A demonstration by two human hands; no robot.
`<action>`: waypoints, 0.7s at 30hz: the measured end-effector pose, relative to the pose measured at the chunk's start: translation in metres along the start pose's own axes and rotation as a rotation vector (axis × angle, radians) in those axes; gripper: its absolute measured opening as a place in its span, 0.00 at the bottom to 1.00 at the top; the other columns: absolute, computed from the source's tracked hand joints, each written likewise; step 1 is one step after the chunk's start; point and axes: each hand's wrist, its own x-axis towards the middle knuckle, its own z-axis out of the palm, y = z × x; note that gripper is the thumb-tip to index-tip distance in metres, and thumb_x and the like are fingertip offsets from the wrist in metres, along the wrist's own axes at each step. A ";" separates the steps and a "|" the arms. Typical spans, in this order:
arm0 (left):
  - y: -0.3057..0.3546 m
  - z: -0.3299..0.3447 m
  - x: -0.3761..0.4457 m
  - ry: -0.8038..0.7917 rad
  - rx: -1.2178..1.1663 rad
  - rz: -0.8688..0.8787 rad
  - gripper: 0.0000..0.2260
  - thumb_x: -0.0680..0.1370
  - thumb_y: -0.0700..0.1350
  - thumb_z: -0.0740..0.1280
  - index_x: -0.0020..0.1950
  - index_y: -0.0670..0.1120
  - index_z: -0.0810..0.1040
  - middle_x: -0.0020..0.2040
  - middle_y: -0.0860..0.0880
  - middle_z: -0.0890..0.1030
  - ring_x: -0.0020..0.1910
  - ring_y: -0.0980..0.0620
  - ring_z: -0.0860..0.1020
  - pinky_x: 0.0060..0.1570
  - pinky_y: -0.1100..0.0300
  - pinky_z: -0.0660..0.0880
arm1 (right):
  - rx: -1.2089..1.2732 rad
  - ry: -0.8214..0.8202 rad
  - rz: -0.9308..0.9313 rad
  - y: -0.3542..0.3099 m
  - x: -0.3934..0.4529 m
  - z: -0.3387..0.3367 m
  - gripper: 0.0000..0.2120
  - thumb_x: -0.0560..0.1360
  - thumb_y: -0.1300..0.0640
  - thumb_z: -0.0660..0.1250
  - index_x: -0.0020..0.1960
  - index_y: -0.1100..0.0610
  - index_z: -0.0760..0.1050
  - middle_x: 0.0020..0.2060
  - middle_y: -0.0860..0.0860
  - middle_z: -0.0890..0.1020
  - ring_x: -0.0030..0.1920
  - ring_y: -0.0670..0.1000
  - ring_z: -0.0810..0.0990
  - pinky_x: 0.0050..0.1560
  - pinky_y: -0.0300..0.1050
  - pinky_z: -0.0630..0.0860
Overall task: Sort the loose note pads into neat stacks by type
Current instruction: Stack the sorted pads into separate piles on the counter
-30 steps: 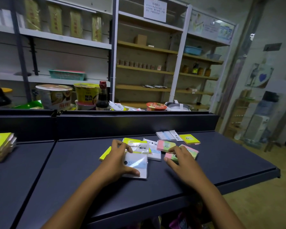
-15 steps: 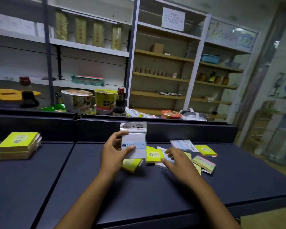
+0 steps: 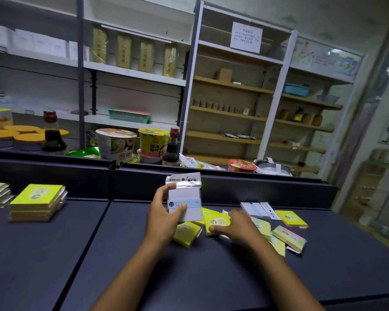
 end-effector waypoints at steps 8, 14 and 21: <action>0.003 0.003 0.001 -0.074 -0.019 -0.020 0.31 0.70 0.26 0.64 0.65 0.55 0.70 0.59 0.50 0.77 0.55 0.51 0.81 0.40 0.59 0.82 | 0.322 0.069 0.020 -0.003 0.000 0.002 0.25 0.64 0.48 0.81 0.53 0.55 0.74 0.49 0.50 0.82 0.47 0.49 0.80 0.42 0.44 0.74; 0.004 0.002 -0.001 -0.084 -0.024 -0.007 0.33 0.71 0.26 0.64 0.67 0.56 0.68 0.61 0.50 0.76 0.58 0.51 0.79 0.44 0.58 0.82 | 0.709 0.217 -0.020 0.000 -0.022 0.009 0.10 0.69 0.58 0.78 0.46 0.51 0.77 0.43 0.50 0.82 0.36 0.48 0.82 0.31 0.44 0.80; 0.008 -0.003 -0.011 -0.101 -0.055 0.012 0.34 0.72 0.26 0.64 0.69 0.58 0.69 0.62 0.53 0.77 0.58 0.56 0.79 0.43 0.63 0.80 | 1.036 0.339 -0.013 0.000 -0.058 0.015 0.12 0.71 0.63 0.76 0.50 0.54 0.78 0.41 0.51 0.87 0.42 0.52 0.86 0.42 0.49 0.83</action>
